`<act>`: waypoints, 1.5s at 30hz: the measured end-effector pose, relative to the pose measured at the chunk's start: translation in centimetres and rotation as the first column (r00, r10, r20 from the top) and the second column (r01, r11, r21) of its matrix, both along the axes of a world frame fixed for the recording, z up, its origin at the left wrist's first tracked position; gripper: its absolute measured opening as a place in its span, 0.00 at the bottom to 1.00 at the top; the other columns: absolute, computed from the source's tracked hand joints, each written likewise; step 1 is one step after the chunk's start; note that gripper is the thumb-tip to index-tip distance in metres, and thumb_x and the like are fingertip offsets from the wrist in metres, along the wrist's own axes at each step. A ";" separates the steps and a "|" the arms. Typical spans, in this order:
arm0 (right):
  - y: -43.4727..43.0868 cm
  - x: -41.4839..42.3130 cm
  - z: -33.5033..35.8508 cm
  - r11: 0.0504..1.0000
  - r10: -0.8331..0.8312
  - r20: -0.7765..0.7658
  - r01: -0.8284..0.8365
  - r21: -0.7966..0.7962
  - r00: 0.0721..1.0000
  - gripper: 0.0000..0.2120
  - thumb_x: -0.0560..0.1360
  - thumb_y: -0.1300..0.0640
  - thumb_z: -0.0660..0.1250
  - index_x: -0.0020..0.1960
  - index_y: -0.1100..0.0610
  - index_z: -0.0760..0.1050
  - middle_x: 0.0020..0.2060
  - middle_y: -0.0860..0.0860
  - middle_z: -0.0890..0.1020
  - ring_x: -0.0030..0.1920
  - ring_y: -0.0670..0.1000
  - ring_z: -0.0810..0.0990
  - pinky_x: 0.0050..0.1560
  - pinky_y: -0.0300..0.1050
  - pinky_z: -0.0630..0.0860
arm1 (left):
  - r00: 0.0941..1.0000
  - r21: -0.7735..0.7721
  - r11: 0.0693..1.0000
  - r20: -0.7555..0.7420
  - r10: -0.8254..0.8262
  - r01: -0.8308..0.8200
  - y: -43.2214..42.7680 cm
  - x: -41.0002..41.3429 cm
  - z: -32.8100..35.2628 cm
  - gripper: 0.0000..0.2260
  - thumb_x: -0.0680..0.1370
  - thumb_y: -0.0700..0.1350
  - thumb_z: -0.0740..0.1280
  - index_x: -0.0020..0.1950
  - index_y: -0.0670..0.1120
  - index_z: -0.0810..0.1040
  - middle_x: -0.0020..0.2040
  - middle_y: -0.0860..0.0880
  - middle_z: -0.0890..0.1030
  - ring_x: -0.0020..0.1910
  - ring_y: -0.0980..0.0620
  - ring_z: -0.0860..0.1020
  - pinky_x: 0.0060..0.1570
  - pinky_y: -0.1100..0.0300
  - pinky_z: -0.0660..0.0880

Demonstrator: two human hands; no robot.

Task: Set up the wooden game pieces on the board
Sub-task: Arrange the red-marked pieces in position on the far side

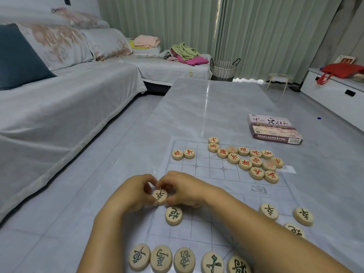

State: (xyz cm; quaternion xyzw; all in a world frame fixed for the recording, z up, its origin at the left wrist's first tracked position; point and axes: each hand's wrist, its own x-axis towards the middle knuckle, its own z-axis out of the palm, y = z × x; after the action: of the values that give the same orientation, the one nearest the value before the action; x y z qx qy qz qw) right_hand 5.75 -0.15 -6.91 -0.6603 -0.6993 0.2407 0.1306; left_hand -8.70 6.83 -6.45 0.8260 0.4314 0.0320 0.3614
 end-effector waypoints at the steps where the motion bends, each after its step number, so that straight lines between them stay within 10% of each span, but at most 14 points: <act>1: -0.2 0.2 0.2 1.000 -0.021 -0.011 0.021 -0.004 1.000 0.23 0.71 0.58 0.70 0.65 0.55 0.70 0.57 0.54 0.74 0.57 0.52 0.74 0.59 0.47 0.73 | 1.000 -0.013 1.000 -0.001 -0.007 0.007 -0.1 0.0 0.0 0.17 0.68 0.40 0.74 0.53 0.51 0.76 0.41 0.50 0.77 0.39 0.51 0.75 0.38 0.63 0.72; 11: -7.4 10.7 2.9 0.842 -0.502 -0.231 0.531 0.088 0.834 0.11 0.75 0.59 0.66 0.57 0.55 0.76 0.49 0.48 0.79 0.50 0.46 0.77 0.47 0.30 0.71 | 0.997 0.046 0.997 -0.048 -0.053 0.055 -0.3 0.2 -0.5 0.14 0.68 0.43 0.74 0.47 0.57 0.75 0.43 0.54 0.72 0.48 0.49 0.75 0.56 0.53 0.73; 19: -15.7 19.2 1.1 0.553 -0.823 -0.168 0.833 -0.017 0.543 0.09 0.74 0.60 0.67 0.54 0.59 0.77 0.48 0.53 0.79 0.42 0.49 0.76 0.45 0.43 0.71 | 0.996 0.049 0.996 -0.065 -0.065 0.069 0.1 0.4 -0.7 0.15 0.68 0.42 0.74 0.47 0.58 0.75 0.44 0.53 0.74 0.45 0.52 0.74 0.51 0.56 0.74; 45: -14.3 19.4 -1.4 0.631 -0.775 0.019 0.775 -0.022 0.632 0.19 0.70 0.47 0.70 0.58 0.52 0.71 0.53 0.53 0.73 0.49 0.52 0.75 0.49 0.46 0.74 | 0.995 0.054 0.998 -0.095 -0.041 0.046 -0.4 0.5 -0.5 0.21 0.66 0.46 0.76 0.53 0.59 0.70 0.46 0.55 0.72 0.46 0.54 0.74 0.47 0.62 0.71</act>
State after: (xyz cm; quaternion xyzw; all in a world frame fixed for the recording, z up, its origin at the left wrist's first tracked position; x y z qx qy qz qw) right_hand 25.20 -14.42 -8.36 -0.8992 -0.3452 0.1686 0.2094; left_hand -8.22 6.39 -6.99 0.8455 0.4288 -0.0026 0.3182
